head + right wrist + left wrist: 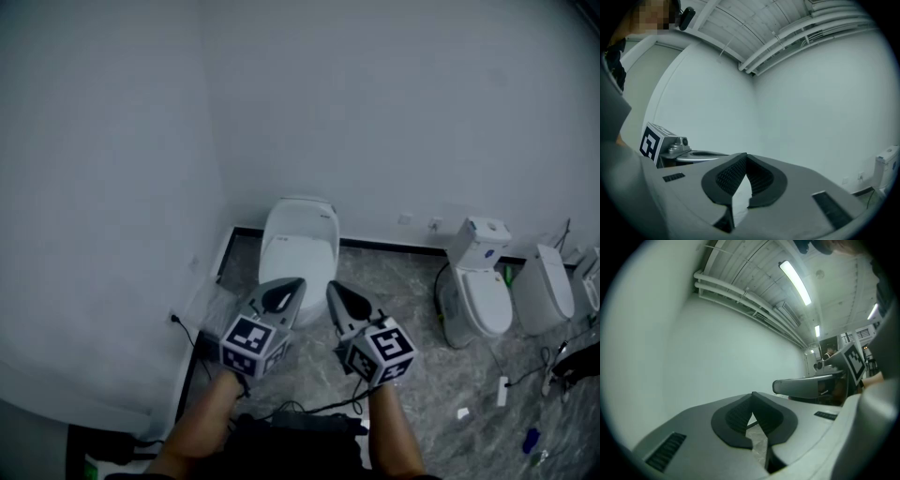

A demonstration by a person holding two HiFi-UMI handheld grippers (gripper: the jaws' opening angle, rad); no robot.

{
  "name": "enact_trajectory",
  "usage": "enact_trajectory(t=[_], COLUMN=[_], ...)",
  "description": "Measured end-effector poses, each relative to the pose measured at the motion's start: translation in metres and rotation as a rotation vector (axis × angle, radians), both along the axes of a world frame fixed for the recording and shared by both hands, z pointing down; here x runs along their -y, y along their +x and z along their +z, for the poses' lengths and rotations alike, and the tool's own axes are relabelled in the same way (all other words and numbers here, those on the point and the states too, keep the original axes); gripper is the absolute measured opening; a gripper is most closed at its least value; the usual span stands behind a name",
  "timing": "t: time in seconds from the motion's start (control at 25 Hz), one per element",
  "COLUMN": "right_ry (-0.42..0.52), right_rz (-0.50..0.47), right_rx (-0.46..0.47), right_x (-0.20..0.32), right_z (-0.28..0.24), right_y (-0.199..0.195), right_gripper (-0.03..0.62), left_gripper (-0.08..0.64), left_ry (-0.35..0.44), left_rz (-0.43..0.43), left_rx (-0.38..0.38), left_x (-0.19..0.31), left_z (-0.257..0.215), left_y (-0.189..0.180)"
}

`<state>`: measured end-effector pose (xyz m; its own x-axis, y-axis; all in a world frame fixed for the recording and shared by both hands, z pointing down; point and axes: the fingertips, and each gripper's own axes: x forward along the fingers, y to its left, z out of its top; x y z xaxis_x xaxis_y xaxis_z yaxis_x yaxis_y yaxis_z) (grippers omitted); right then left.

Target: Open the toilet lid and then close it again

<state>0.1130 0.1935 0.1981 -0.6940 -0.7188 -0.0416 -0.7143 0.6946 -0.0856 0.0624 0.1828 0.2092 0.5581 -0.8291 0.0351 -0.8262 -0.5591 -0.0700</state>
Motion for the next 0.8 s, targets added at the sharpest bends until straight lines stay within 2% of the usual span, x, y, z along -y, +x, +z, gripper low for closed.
enact_trajectory(t=[0.36,0.6,0.8], right_ry=[-0.038,-0.069,-0.075], right_rz=[-0.026,-0.014,0.023], right_rx=[-0.005,-0.003,-0.025], right_x=[0.009,0.036,0.066], right_z=[0.017,0.018,0.025], right_y=[0.016,0.007,-0.012], right_gripper=[0.009,0.009,0.009], left_gripper=[0.008,0.008,0.008], left_ry=[-0.046,-0.063,-0.079], left_rz=[-0.04,-0.063,-0.047], left_rx=[0.061,0.084,0.062], left_x=[0.006,0.028,0.059], left_z=[0.02,0.024,0.029], left_y=[0.007,-0.016,-0.042])
